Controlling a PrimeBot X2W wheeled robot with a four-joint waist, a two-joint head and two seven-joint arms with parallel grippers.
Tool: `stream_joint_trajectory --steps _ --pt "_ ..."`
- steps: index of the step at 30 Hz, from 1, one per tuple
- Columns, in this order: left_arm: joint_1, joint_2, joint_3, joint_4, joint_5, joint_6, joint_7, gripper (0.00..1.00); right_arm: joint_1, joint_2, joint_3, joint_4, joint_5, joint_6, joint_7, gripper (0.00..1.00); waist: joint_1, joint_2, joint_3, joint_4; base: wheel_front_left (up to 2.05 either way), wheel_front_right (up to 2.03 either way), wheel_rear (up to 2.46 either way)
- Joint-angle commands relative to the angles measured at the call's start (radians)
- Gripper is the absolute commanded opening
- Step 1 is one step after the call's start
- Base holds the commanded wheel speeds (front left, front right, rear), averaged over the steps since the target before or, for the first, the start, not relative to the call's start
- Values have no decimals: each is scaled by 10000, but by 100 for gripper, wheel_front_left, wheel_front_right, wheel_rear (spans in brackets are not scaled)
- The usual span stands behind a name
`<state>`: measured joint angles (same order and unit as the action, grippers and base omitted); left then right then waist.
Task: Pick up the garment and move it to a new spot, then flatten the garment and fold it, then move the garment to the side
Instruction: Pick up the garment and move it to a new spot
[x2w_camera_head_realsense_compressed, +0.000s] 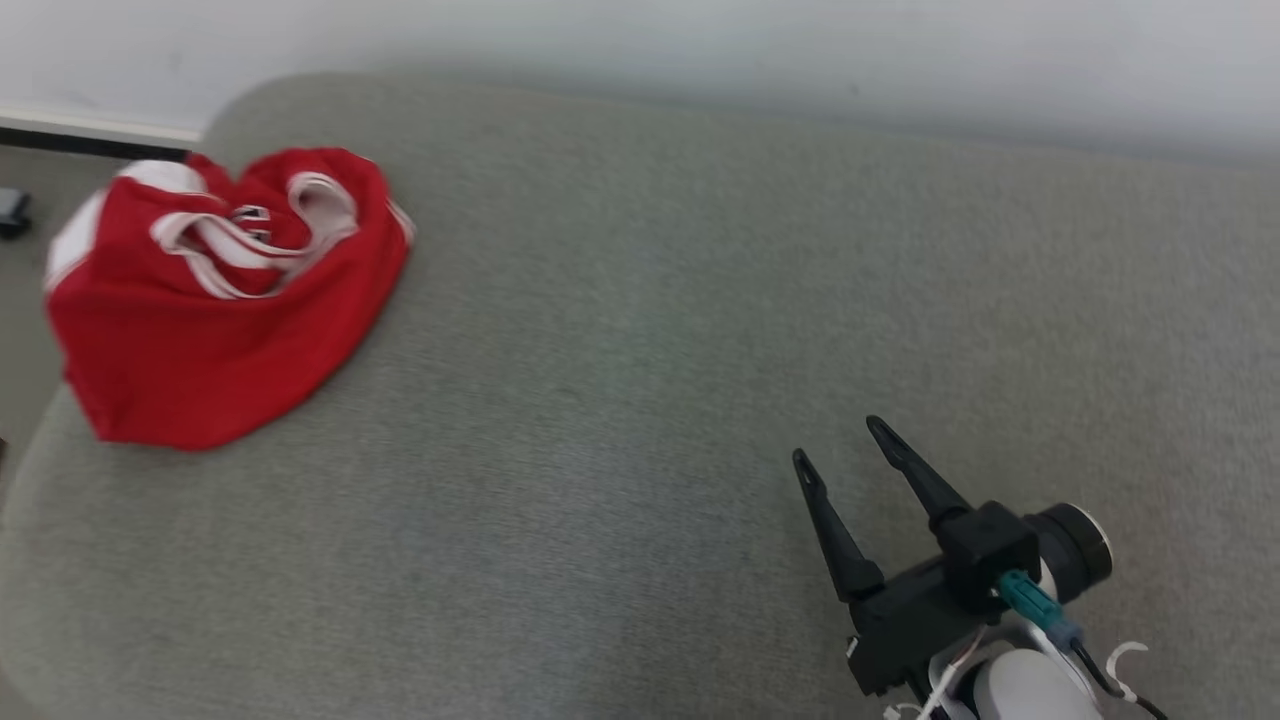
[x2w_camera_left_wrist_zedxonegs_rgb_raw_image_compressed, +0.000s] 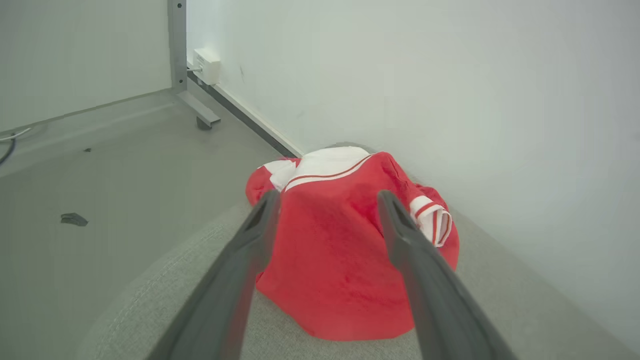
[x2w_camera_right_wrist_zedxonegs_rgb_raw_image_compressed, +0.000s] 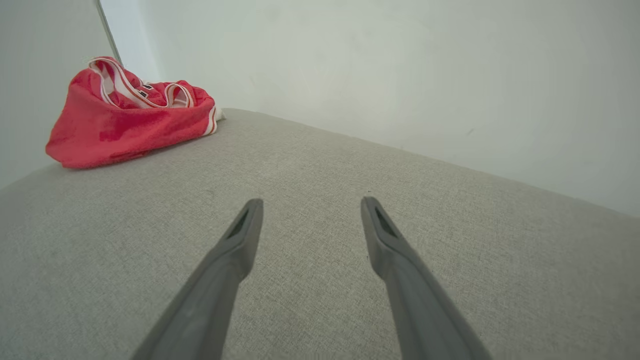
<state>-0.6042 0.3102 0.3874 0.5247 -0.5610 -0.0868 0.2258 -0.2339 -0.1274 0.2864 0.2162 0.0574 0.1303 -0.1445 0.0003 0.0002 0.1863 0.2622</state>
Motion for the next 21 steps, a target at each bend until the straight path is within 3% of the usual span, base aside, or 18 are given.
stream_joint_trajectory --steps 1,7,13,21 --pt "-308 369 198 37 -150 197 458 100 -290 -28 134 24 68 9 -69 100 -3 -2 1730 -1593 0 0 0" --pt "-1102 982 1025 160 -999 1095 2102 100 -667 29 449 233 164 9 -253 100 -3 -2 2242 -2055 0 0 0" --pt "-1483 1479 1115 -196 -1008 1704 2763 100 -860 30 547 440 226 9 -425 100 -3 -2 2548 -2417 0 0 0" --pt "-1662 1703 991 -418 -713 2416 3123 100 -1050 112 588 572 300 9 -544 100 -3 -2 2799 -2703 0 0 0"
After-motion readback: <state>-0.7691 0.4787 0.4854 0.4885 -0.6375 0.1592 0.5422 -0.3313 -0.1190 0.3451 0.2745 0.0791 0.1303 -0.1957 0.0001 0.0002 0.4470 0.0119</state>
